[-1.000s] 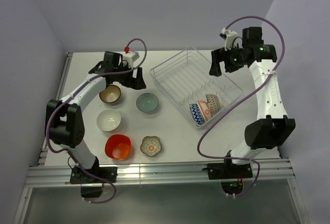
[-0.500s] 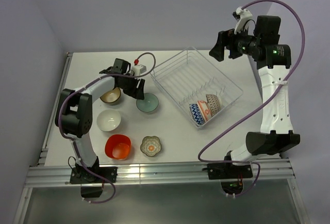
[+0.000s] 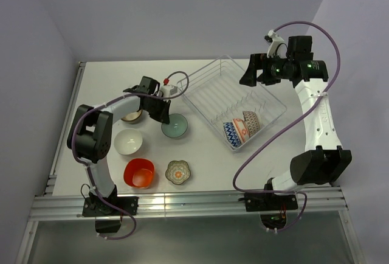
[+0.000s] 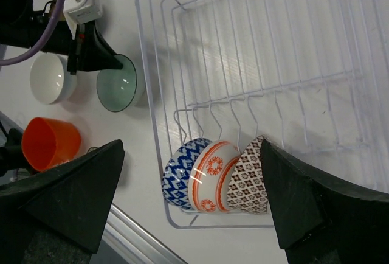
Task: Load the bowls into the dish rack
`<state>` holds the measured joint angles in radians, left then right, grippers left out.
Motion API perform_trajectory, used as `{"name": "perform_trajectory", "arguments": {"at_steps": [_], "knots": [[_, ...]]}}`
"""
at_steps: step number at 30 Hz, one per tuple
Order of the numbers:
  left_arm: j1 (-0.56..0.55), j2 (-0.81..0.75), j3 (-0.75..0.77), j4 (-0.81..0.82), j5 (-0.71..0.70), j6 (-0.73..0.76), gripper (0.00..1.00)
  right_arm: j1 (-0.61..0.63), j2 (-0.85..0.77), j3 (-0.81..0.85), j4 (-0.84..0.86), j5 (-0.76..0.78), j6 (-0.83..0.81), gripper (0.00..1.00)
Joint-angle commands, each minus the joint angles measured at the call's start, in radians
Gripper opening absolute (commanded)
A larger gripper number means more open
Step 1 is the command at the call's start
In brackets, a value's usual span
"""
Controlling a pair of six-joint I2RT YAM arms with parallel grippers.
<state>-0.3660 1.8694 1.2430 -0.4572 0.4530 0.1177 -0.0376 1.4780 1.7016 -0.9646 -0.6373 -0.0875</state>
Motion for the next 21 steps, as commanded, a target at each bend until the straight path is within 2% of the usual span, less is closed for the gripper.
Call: {"name": "perform_trajectory", "arguments": {"at_steps": [1, 3, 6, 10, 14, 16, 21], "knots": [[-0.013, -0.055, -0.008, 0.022, 0.041, 0.000, 0.04, -0.001, -0.068, -0.017, 0.044, -0.028, 0.028, 1.00], [-0.014, -0.127, -0.017, 0.025, 0.081, -0.003, 0.00, 0.001, -0.079, -0.034, 0.046, -0.033, 0.035, 1.00], [-0.008, -0.245, -0.014, 0.061, 0.197, -0.062, 0.01, -0.001, -0.117, -0.075, 0.082, -0.047, 0.069, 1.00], [-0.007, -0.355, -0.011, 0.263, 0.297, -0.286, 0.00, 0.008, -0.162, -0.138, 0.170, -0.128, 0.149, 0.99], [-0.013, -0.348, 0.016, 0.506, 0.283, -0.540, 0.00, 0.031, -0.179, -0.169, 0.208, -0.244, 0.242, 0.99], [-0.017, -0.331, 0.039, 0.555, 0.267, -0.598, 0.00, 0.033, -0.186, -0.177, 0.231, -0.255, 0.267, 0.99], [-0.036, -0.282, 0.042, 0.681, 0.199, -0.723, 0.00, 0.140, -0.194, -0.180, 0.283, -0.221, 0.348, 1.00]]}}
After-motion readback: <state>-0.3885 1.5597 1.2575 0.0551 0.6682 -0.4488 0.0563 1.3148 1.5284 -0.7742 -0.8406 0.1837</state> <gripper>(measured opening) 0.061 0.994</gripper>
